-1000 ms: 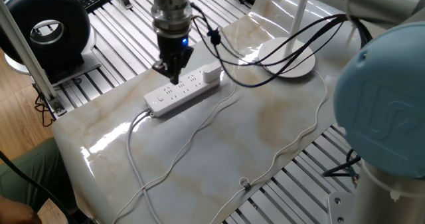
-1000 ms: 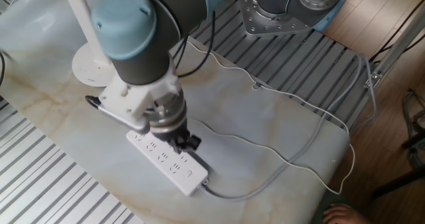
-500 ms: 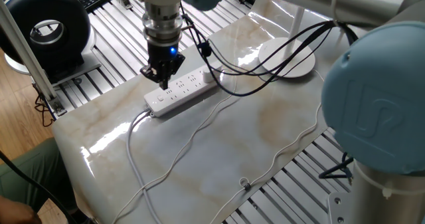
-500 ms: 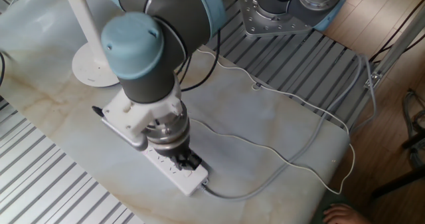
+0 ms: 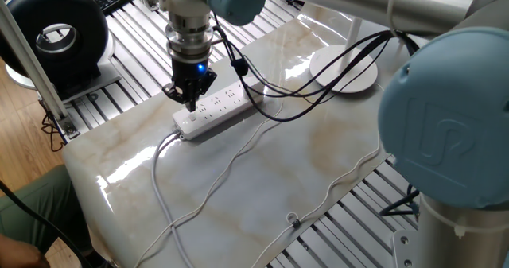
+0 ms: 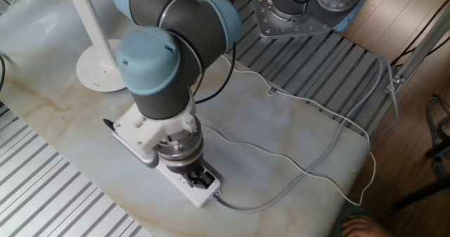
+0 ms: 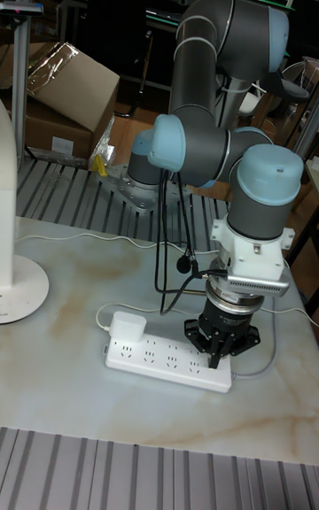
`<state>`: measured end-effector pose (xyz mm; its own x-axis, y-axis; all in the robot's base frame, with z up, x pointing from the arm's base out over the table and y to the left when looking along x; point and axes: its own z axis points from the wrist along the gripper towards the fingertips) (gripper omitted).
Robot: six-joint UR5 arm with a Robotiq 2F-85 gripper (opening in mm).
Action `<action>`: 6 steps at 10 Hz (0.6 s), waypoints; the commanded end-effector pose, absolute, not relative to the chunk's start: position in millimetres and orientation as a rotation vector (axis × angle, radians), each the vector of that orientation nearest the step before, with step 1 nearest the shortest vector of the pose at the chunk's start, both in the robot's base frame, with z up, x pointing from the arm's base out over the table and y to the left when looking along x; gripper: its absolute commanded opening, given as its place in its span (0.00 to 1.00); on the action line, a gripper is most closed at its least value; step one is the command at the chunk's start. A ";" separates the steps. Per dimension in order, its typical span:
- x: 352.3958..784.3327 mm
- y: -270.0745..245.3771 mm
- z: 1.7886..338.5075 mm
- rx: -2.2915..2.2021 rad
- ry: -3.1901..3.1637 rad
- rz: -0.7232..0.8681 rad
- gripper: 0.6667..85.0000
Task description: Plug in the power cord of the desk lamp, turn on the socket, and light up the desk lamp
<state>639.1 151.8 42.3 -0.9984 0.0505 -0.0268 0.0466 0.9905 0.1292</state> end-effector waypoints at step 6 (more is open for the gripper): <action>633.7 164.9 36.1 0.111 3.111 0.232 0.00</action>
